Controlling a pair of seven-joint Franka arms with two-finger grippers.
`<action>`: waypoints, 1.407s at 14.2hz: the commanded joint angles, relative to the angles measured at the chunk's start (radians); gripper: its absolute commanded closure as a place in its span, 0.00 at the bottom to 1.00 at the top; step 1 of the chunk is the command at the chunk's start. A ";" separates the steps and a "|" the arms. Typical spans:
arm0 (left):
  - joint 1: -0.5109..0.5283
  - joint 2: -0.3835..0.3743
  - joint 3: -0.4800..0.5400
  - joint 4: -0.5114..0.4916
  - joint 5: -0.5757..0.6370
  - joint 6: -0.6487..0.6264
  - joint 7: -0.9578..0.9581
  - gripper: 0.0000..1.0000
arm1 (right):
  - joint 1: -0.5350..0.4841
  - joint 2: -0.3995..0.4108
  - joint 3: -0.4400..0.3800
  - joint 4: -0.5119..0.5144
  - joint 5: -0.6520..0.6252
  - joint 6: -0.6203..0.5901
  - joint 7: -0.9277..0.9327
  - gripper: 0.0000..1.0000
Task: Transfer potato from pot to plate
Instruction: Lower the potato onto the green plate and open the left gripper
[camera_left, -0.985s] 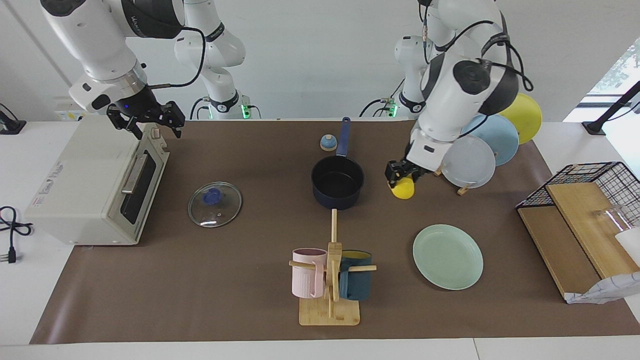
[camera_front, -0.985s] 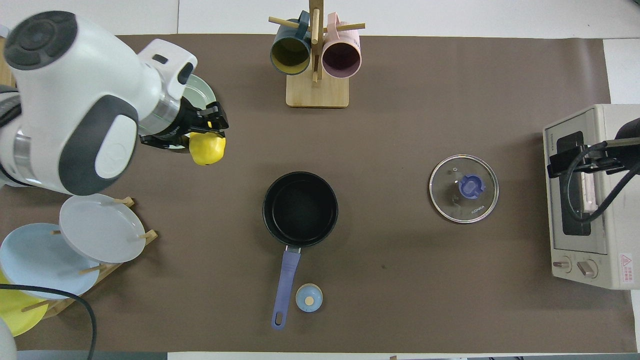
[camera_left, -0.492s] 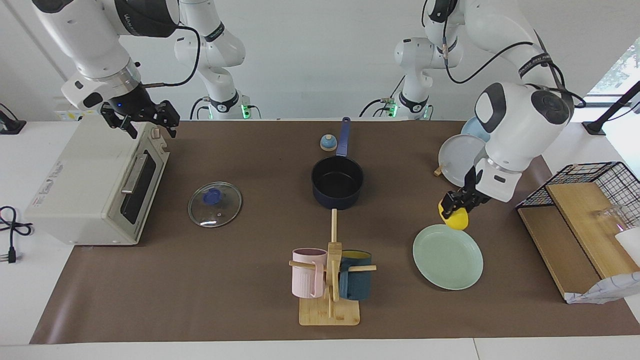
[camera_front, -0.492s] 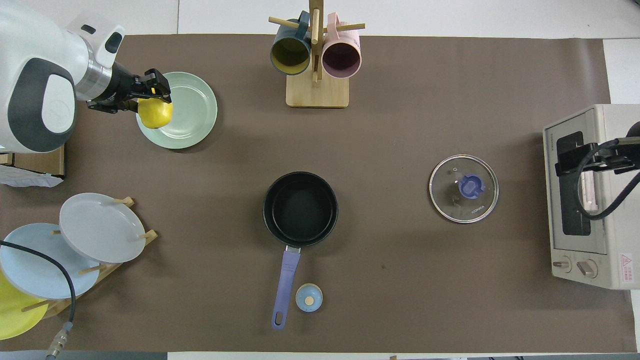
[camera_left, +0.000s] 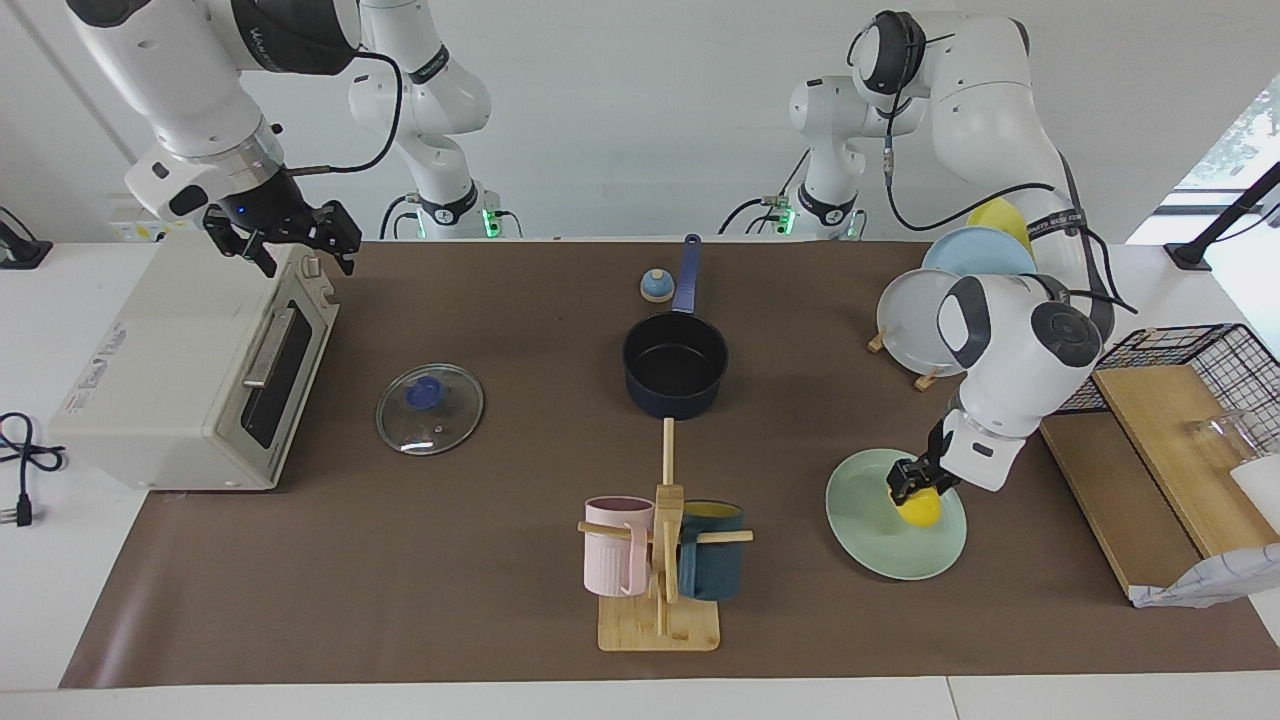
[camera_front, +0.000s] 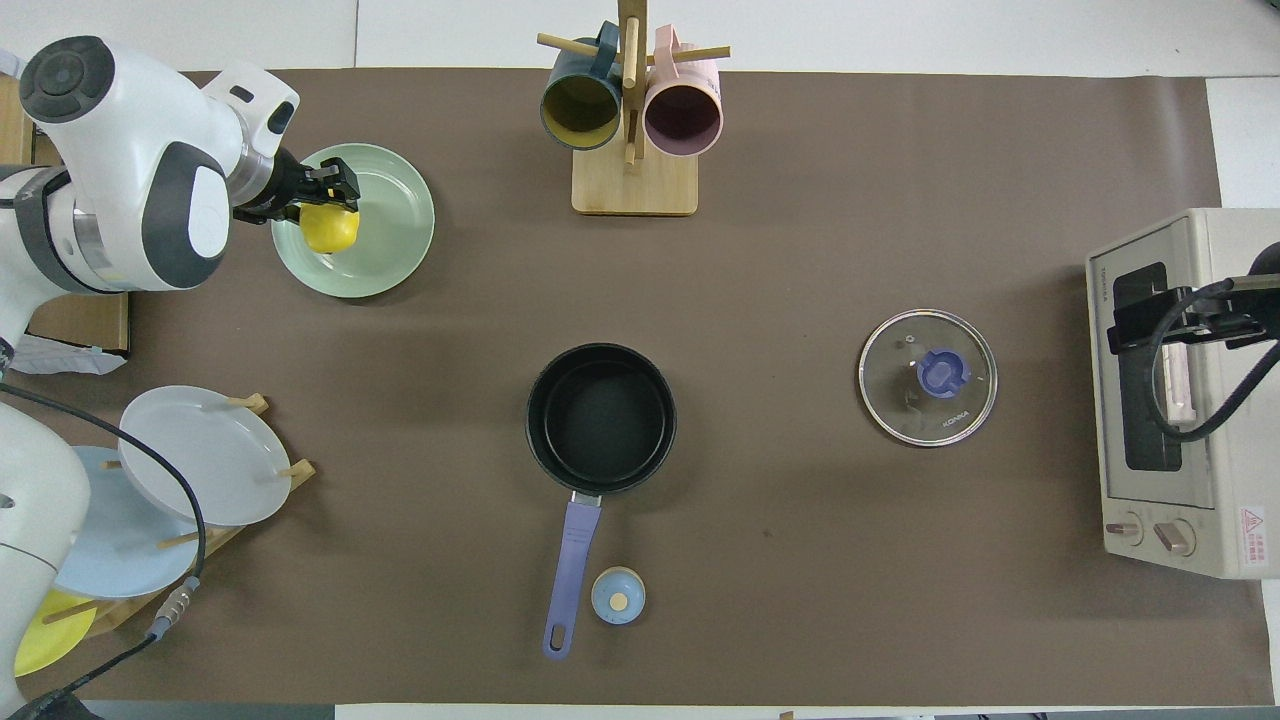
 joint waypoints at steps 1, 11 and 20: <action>-0.007 -0.003 -0.002 -0.031 0.021 0.040 0.005 1.00 | -0.007 -0.008 0.011 0.004 -0.010 -0.021 0.016 0.00; -0.021 -0.005 -0.002 -0.042 0.035 0.037 0.010 0.00 | -0.004 -0.009 0.011 0.004 -0.010 -0.023 0.014 0.00; 0.040 -0.212 0.000 0.065 0.022 -0.268 0.017 0.00 | -0.001 -0.009 0.013 0.004 -0.010 -0.027 0.016 0.00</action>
